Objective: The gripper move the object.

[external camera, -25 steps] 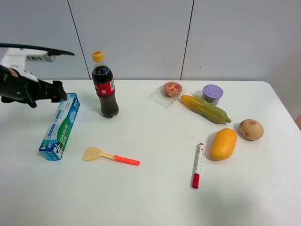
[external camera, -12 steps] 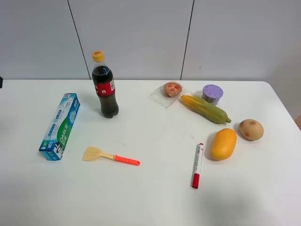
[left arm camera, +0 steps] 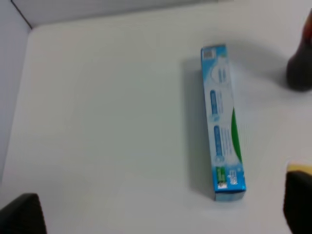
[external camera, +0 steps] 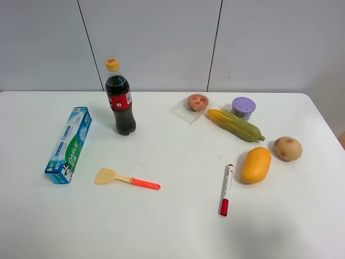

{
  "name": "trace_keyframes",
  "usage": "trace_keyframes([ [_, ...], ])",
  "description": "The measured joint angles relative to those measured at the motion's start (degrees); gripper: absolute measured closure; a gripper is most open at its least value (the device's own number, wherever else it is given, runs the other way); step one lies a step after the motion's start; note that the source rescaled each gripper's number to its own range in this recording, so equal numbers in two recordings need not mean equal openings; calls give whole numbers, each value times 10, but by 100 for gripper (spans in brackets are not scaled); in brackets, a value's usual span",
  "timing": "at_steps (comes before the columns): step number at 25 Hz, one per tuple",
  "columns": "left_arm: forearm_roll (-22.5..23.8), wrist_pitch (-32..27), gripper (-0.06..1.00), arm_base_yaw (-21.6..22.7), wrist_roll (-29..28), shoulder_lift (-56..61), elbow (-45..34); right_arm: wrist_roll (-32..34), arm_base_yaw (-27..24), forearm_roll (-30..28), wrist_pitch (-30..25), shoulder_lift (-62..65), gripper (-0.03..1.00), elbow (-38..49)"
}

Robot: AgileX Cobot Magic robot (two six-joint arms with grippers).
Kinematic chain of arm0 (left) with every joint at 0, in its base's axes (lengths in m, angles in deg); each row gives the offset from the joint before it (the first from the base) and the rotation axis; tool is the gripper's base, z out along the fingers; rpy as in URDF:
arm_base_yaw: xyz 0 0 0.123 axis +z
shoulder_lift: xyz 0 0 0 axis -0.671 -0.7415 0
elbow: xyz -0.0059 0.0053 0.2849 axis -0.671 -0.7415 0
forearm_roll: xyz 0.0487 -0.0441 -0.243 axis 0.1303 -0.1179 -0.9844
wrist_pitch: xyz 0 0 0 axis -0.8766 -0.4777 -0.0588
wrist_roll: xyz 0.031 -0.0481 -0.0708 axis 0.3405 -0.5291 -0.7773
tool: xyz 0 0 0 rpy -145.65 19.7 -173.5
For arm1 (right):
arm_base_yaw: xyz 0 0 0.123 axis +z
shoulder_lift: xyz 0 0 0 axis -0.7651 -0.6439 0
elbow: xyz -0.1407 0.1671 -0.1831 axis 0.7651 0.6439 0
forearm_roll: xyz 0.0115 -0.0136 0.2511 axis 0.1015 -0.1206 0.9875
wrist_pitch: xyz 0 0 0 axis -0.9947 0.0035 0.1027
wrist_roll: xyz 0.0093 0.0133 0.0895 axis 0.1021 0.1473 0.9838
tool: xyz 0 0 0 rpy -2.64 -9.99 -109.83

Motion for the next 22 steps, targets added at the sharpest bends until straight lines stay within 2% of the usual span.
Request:
trace_keyframes([
  [7,-12,-48,-5,0,0,148,-55,0,0,0,0,0,-3,0],
  [15,-47,-49,-5,0,0,307,-171,0,0,0,0,0,-3,0],
  [22,-50,-47,-5,0,1,370,-218,0,0,0,0,0,-3,0],
])
